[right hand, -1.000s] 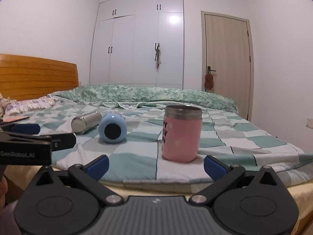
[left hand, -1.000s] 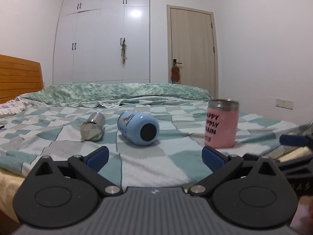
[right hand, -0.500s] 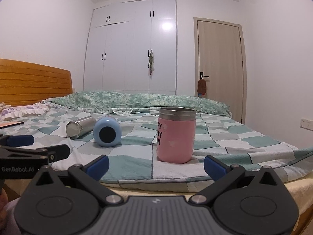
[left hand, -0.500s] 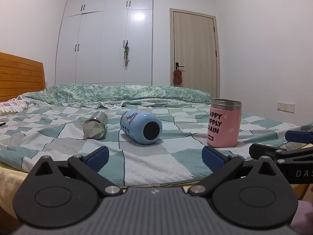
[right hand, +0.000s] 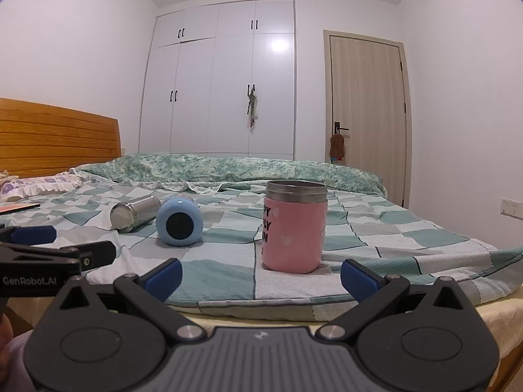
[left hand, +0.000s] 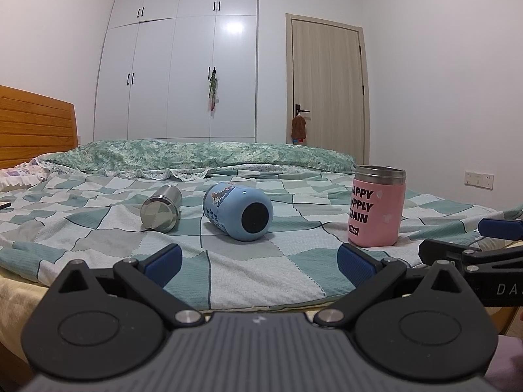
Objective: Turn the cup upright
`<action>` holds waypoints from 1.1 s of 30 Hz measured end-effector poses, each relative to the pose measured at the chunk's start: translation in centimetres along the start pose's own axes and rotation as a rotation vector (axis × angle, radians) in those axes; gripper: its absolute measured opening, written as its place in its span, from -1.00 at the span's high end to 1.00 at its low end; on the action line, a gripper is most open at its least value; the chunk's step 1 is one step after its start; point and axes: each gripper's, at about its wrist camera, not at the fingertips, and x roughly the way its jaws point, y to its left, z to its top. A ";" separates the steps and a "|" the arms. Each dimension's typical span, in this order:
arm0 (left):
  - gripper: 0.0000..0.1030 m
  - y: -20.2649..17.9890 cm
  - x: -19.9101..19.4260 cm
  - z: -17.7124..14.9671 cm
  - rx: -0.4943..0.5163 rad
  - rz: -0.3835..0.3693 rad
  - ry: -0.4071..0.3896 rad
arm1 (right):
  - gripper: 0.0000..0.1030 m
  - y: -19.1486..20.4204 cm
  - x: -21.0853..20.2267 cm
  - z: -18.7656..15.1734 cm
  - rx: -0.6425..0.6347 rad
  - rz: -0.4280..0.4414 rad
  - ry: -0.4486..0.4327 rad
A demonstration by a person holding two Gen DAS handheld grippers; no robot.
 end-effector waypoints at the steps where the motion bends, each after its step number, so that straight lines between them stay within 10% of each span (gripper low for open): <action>1: -1.00 0.0 0.0 0.0 0.000 -0.001 0.000 | -1.00 0.0 0.0 0.0 0.000 0.000 0.000; 33: -1.00 -0.3 0.1 0.1 0.005 -0.005 0.020 | -1.00 0.1 0.0 0.0 -0.004 -0.001 -0.003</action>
